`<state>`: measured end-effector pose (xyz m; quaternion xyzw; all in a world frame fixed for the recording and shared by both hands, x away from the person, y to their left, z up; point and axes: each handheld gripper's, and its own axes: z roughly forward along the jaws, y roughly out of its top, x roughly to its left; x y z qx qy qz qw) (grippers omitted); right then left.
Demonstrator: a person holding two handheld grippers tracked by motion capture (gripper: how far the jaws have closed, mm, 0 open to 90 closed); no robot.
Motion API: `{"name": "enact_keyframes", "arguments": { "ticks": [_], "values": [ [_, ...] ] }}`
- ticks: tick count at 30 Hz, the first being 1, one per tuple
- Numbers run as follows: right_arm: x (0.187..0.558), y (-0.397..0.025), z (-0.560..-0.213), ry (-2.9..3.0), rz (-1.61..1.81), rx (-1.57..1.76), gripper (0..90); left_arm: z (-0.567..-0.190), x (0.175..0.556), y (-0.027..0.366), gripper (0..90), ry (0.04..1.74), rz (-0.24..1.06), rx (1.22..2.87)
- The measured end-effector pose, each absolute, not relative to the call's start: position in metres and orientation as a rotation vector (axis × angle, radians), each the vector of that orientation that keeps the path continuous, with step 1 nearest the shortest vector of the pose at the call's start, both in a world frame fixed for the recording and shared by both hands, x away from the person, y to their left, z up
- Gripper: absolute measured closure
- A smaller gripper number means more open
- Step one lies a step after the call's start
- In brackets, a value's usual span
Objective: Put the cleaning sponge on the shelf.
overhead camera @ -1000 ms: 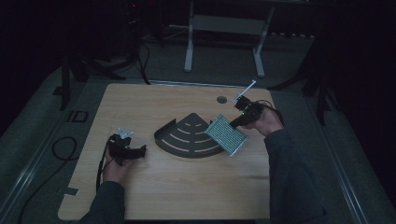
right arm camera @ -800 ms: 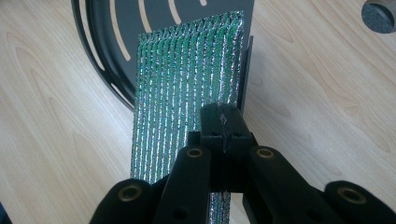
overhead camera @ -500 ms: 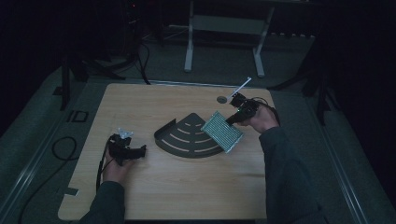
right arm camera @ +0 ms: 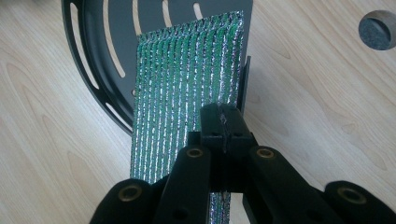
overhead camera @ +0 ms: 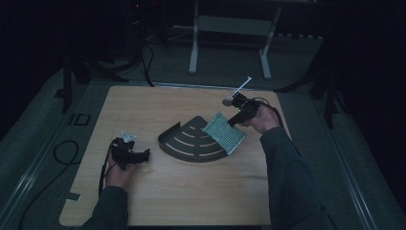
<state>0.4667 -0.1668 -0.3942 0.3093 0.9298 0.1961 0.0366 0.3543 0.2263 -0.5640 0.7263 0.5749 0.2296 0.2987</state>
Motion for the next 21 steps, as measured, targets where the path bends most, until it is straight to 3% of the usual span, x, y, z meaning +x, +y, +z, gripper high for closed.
{"name": "enact_keyframes", "arguments": {
  "ticks": [21],
  "values": [
    [0.486,-0.151,-0.409,2.827,0.636,1.023,89.8,-0.564,0.354,0.226,6.9,1.527,0.608,1.930]
  ]
}}
